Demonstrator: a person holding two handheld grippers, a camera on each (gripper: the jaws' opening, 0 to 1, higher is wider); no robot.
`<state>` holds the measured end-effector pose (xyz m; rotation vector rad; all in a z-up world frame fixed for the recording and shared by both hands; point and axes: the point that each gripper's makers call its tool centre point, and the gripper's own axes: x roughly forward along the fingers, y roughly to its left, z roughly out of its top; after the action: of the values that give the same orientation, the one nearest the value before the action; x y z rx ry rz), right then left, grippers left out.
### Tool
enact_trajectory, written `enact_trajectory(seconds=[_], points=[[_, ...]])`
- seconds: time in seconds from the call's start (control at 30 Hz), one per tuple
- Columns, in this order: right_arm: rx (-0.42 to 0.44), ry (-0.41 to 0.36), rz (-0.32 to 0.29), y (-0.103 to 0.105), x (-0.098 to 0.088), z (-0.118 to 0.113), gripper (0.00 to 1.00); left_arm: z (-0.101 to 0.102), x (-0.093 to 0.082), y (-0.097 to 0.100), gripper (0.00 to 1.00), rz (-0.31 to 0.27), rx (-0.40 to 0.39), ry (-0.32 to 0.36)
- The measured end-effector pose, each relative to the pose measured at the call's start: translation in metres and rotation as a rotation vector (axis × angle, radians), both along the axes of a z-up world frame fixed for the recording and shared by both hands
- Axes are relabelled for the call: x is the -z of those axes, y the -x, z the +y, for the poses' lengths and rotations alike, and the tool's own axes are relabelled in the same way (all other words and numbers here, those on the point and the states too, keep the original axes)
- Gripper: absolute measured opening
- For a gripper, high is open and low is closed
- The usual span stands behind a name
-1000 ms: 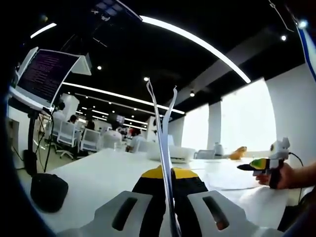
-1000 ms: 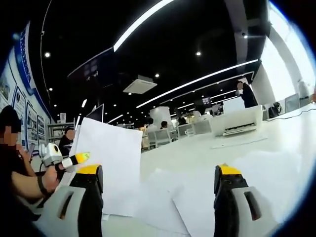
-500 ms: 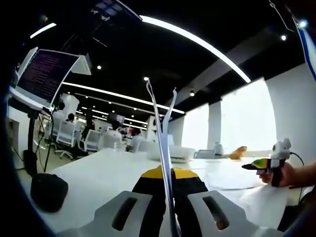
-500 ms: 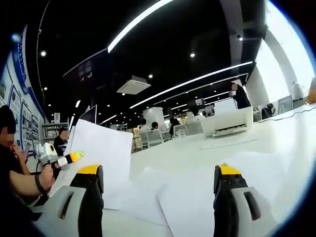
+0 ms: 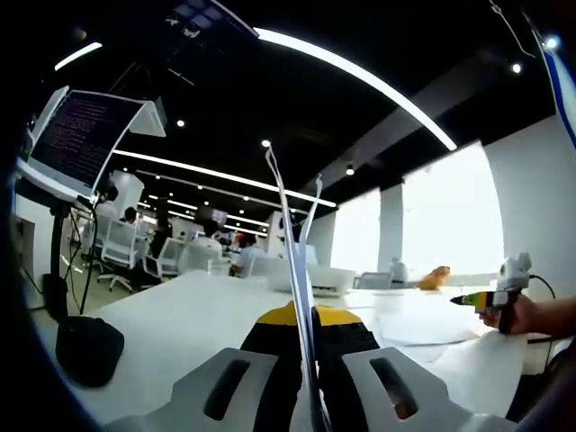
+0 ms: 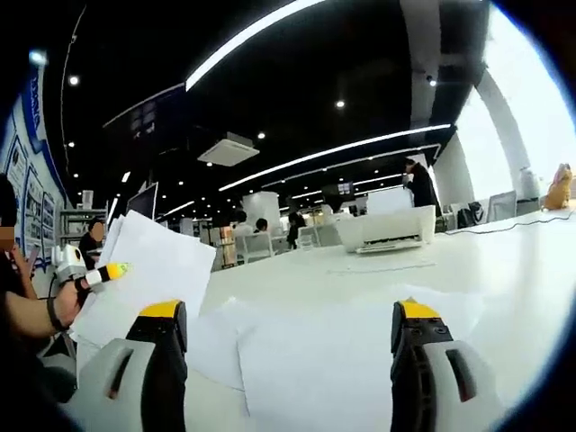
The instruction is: Organize the stack of printing papers by aligning and flattening the scattered papers on the table
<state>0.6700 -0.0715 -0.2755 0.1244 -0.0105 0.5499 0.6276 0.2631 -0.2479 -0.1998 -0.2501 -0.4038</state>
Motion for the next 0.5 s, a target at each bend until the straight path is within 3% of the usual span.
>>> enact_trajectory(seconds=[0.3,0.5], points=[[0.045,0.022,0.020,-0.010,0.005,-0.027,0.90,0.000,0.000,0.000,0.07,-0.001,-0.002,-0.002],[0.089,-0.018,0.036,-0.020,0.006,-0.051,0.89,0.000,0.000,0.000,0.07,-0.001,-0.003,-0.007]])
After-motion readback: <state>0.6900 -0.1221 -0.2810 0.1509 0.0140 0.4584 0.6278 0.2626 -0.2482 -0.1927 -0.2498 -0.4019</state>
